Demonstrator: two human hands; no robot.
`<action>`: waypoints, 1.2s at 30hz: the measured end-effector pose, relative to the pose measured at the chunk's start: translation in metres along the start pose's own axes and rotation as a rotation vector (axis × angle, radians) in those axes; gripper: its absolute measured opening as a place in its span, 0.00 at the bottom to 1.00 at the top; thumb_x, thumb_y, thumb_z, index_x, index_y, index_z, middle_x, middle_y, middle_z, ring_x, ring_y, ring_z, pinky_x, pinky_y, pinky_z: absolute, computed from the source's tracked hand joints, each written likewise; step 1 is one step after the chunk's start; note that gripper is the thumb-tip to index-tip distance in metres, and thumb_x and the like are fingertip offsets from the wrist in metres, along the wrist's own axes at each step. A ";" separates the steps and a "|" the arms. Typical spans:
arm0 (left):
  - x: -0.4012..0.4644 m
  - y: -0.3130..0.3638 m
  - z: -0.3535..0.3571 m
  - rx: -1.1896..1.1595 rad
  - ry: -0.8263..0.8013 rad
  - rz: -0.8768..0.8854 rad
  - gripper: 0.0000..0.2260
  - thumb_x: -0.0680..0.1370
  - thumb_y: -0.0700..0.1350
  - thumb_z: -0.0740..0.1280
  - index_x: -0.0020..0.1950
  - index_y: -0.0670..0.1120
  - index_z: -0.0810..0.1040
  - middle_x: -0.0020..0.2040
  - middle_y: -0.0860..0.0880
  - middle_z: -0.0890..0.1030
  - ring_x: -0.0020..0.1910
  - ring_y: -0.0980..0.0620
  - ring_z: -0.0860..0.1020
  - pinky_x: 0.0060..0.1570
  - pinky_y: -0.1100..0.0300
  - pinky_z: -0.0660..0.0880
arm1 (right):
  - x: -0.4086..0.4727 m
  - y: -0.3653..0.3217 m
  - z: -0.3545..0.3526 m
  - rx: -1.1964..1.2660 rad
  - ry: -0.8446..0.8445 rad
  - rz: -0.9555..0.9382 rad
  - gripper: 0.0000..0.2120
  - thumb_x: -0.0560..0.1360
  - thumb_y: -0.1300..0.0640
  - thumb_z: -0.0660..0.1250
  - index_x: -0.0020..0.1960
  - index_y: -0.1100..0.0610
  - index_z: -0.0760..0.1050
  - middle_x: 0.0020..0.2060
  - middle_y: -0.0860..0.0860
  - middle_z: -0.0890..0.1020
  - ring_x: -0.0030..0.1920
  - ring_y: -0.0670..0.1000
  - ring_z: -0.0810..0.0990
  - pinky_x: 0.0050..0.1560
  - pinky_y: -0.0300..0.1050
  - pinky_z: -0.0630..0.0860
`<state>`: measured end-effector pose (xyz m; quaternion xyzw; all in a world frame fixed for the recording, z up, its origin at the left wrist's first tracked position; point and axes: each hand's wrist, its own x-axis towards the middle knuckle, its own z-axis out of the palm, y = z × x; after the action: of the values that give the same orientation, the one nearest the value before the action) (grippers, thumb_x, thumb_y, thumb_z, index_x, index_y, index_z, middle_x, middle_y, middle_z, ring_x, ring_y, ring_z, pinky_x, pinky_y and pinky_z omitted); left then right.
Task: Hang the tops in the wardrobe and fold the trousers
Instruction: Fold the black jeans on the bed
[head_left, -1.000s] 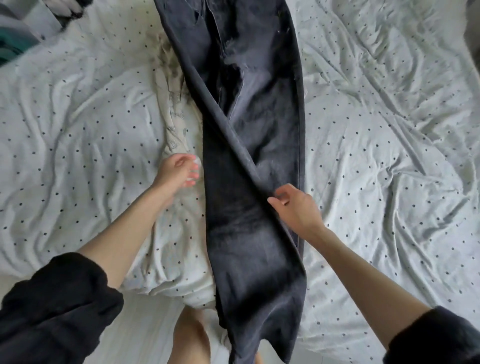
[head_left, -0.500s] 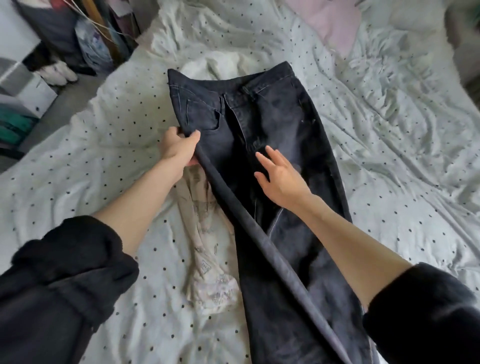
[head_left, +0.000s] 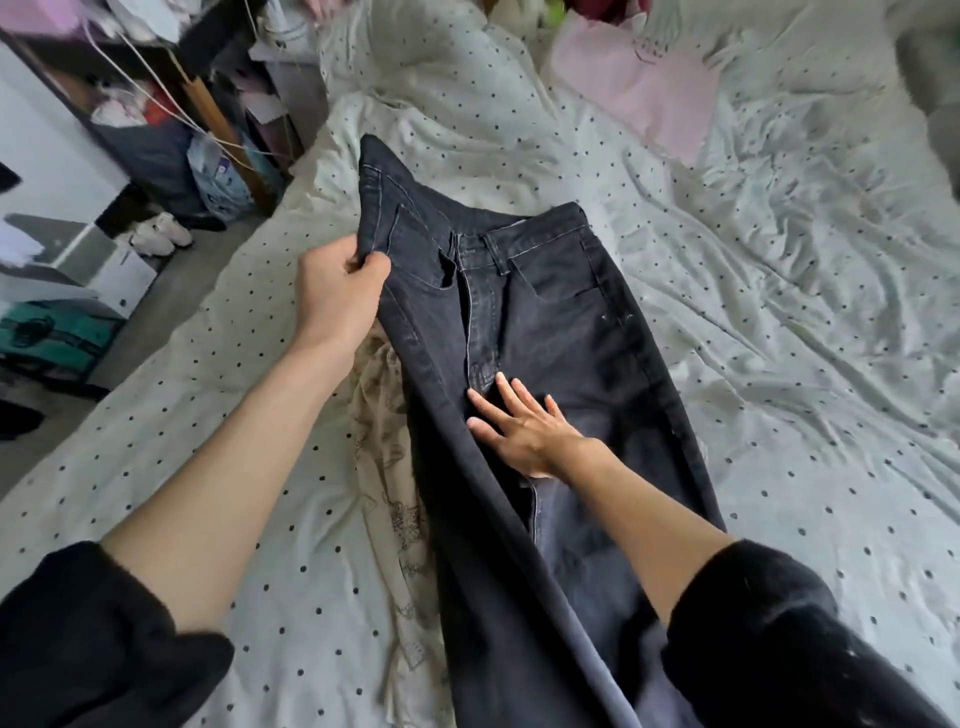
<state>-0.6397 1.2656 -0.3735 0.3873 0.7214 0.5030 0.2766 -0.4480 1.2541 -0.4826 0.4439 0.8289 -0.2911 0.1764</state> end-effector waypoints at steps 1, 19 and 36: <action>0.002 0.006 0.008 0.007 -0.010 -0.014 0.11 0.65 0.46 0.60 0.36 0.38 0.72 0.35 0.46 0.70 0.36 0.52 0.67 0.38 0.56 0.63 | -0.006 0.009 -0.005 0.050 0.038 -0.023 0.26 0.81 0.42 0.43 0.77 0.44 0.42 0.77 0.49 0.39 0.76 0.50 0.39 0.74 0.57 0.40; -0.056 0.015 0.173 0.271 -0.588 0.126 0.20 0.80 0.38 0.60 0.72 0.45 0.66 0.66 0.45 0.74 0.64 0.51 0.74 0.65 0.60 0.67 | -0.105 0.115 0.000 1.374 0.195 0.274 0.11 0.77 0.59 0.66 0.54 0.66 0.77 0.52 0.62 0.82 0.47 0.54 0.80 0.51 0.53 0.77; -0.090 -0.087 0.119 0.207 -0.277 -0.129 0.43 0.70 0.51 0.74 0.77 0.50 0.51 0.76 0.47 0.57 0.75 0.51 0.56 0.73 0.53 0.54 | -0.108 0.144 0.018 0.895 0.528 0.627 0.14 0.78 0.52 0.63 0.56 0.61 0.77 0.47 0.56 0.80 0.50 0.56 0.77 0.50 0.45 0.72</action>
<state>-0.5207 1.2347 -0.4947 0.4320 0.7478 0.3493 0.3635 -0.2680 1.2367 -0.4841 0.7552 0.4714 -0.4257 -0.1618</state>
